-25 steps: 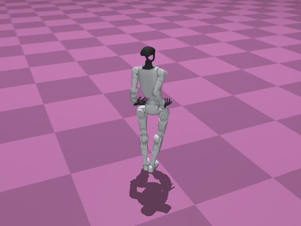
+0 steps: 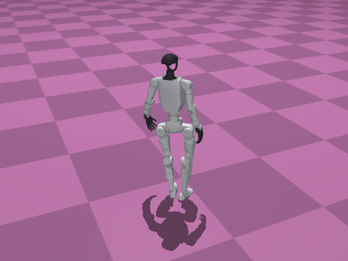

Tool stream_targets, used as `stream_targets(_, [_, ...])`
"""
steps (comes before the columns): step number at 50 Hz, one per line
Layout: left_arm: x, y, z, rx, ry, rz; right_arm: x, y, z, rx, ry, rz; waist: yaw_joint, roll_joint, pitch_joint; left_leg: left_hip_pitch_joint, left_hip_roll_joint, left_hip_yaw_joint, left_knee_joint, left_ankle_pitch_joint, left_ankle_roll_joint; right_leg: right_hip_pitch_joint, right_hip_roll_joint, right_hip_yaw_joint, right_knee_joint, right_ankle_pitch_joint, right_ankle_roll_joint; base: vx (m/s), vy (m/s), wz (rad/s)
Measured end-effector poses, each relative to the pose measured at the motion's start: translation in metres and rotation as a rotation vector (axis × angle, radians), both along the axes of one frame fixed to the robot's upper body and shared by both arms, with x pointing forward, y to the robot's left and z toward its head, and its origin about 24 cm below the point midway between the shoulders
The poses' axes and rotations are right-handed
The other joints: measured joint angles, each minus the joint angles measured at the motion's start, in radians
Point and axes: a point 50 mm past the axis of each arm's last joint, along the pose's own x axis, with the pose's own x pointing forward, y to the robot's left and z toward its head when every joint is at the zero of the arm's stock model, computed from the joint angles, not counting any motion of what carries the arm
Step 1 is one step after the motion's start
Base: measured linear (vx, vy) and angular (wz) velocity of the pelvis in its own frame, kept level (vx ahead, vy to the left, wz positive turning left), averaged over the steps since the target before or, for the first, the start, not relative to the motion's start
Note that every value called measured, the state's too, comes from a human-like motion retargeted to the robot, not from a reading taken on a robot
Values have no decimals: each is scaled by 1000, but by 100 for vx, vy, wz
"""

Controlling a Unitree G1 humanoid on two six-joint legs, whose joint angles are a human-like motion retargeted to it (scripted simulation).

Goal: Kungfu

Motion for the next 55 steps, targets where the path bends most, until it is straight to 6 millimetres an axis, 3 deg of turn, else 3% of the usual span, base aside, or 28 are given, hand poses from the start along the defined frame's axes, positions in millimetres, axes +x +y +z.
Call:
stream_targets(5, [-45, -49, -28, 70, 229, -67, -36, 38, -12, 95, 242, 34, 5, -18, -24, 5, -19, -1, -5, -5, 15, 13, 0, 50, -43, -20, -45, 7, -7, -14])
stream_targets(8, [-69, -91, -37, -40, 381, -77, -42, 61, -12, 198, 260, 53, 52, -28, -25, 0, -16, 58, 4, -8, 9, 19, 7, 99, -53, -24, -63, -1, -4, -75])
stream_targets(10, [-88, -115, -39, -68, 525, -118, -48, 64, -14, 111, 294, 93, 32, -44, -28, -34, 1, 49, 52, -14, -23, 16, -15, 87, -49, -25, -69, -3, -1, 6])
stream_targets(12, [-96, -117, -39, 17, 575, -72, -41, 60, -14, -2, 245, 127, -14, -37, -33, -30, 6, 22, 51, -16, -29, 6, -25, 55, -43, -21, -66, -3, -3, 58])
stream_targets(16, [-76, -109, -39, -120, 375, 90, -28, 57, -13, -8, 173, 214, 2, -36, -28, -74, 23, 79, 80, 9, -30, 8, -28, 98, -44, -6, -47, -3, -3, -58])
stream_targets(20, [-78, -84, -34, -209, 438, 36, -25, 50, -13, 106, 249, 328, -54, 2, -20, -4, 6, 44, 4, 3, 0, -8, -5, 55, -26, 3, -26, -8, -4, 33])
stream_targets(26, [-78, -47, -27, -43, 502, -72, -9, 56, -15, 62, 236, 383, -131, 15, -20, -62, 39, 50, 30, 20, -10, -68, -7, 30, 8, 47, 30, -14, -7, 8])
stream_targets(29, [-75, -33, -24, 50, 496, -86, -3, 57, -15, -2, 197, 442, -154, 13, -23, -93, 55, 64, 44, 30, -14, -88, -5, 62, 3, 16, 77, -20, -14, -14])
stream_targets(32, [-72, -25, -22, 76, 491, -82, -3, 55, -14, -27, 173, 503, -167, 16, -21, -107, 77, 78, 46, 36, -14, -82, -13, 72, -11, -21, 69, -21, -17, -19])
stream_targets(38, [-69, -29, -22, 14, 467, -33, -7, 45, -13, -6, 229, 599, -168, 12, -44, -132, 107, 127, 53, 40, -22, -40, -60, 29, -9, 17, 67, -23, -21, -53])
stream_targets(45, [-79, -50, -28, -68, 464, 24, 1, 30, -11, -44, 285, 705, -112, 36, -49, -93, 187, 279, 40, 42, -45, 11, -137, -42, 22, 136, -3, -28, -30, -139])
stream_targets(50, [-93, -58, -29, -80, 497, 0, 17, 4, -6, -99, 327, 933, -65, 44, -34, -23, 253, 397, 31, 59, -89, 32, -218, -229, -10, 142, -35, -34, -40, -182])
stream_targets(53, [-103, -59, -28, -66, 510, -32, 34, -8, 0, -106, 339, 1092, -52, 25, -24, 29, 267, 475, 26, 87, -108, 28, -238, -300, -50, 179, 23, -41, -61, -201])
stream_targets(55, [-110, -55, -27, -47, 515, -51, 45, -11, 3, -110, 335, 1165, -61, 25, -9, 64, 297, 519, 25, 115, -121, 24, -202, -292, -62, 104, -22, -36, -69, -157])
